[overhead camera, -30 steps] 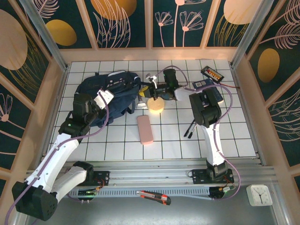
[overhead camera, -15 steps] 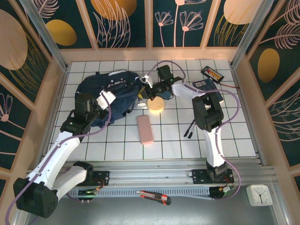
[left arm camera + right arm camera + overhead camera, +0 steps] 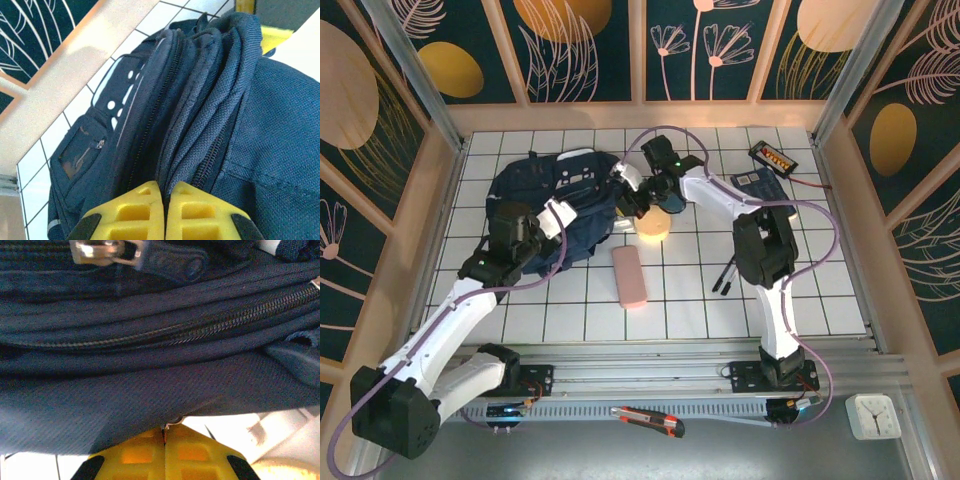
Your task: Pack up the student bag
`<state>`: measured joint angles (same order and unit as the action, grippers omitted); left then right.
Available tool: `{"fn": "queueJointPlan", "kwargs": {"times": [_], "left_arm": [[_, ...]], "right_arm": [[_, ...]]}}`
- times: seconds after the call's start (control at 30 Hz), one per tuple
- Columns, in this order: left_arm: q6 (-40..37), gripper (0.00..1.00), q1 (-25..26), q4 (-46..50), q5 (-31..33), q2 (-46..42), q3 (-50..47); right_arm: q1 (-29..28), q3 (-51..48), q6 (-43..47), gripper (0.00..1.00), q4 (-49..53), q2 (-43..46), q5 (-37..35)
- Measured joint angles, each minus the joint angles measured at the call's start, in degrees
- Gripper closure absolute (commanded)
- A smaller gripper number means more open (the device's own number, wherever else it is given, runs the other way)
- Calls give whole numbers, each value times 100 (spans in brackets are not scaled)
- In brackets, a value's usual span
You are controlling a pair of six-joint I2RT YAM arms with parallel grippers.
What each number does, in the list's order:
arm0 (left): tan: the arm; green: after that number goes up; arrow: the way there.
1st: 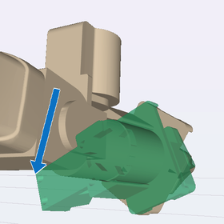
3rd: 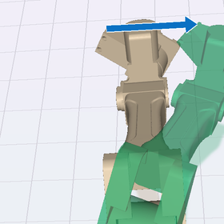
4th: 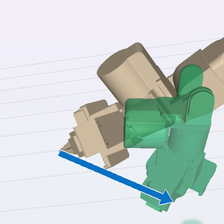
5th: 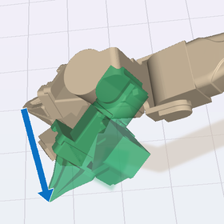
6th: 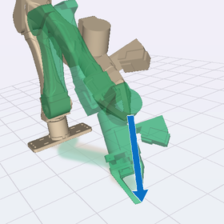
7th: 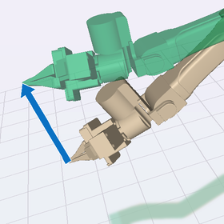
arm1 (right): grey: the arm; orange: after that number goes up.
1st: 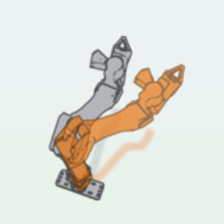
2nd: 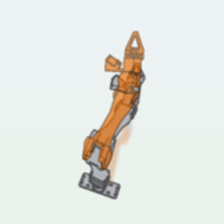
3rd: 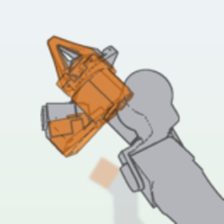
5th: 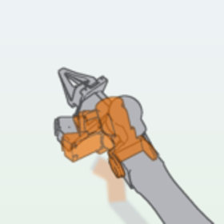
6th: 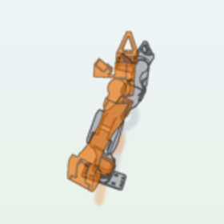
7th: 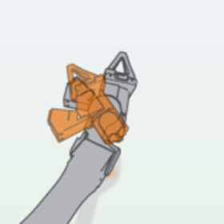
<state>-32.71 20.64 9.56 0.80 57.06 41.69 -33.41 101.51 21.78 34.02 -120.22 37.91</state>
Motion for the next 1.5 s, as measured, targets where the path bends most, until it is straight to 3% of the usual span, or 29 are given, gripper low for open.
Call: {"fn": "queueJointPlan", "kwargs": {"times": [0.27,0.6,1.0,1.27,1.33,1.37,1.4,1.5], "left_arm": [[214,100,66,-219,407,92,-24],[1060,100,249,-306,153,363,133],[1554,100,490,-317,26,409,138],[1720,100,507,-348,-79,396,103],[1803,60,529,-356,-114,332,24],[1862,49,535,-356,-144,293,2],[1941,44,562,-391,-184,219,-11],[2118,42,640,-636,-208,-107,0]], "right_arm": [[0,-778,-4,100,57,1156,168],[-415,-942,-310,100,90,1172,31],[-1126,-890,-1318,100,-719,1051,-190],[-1054,-1325,-2028,100,-1624,1069,170],[-1023,-1502,-2094,100,-1775,1113,256],[-1016,-1598,-2096,100,-1829,1156,278],[-1005,-1731,-2094,100,-1880,1233,289],[-962,-2417,-2083,100,-2124,1628,275]]}}
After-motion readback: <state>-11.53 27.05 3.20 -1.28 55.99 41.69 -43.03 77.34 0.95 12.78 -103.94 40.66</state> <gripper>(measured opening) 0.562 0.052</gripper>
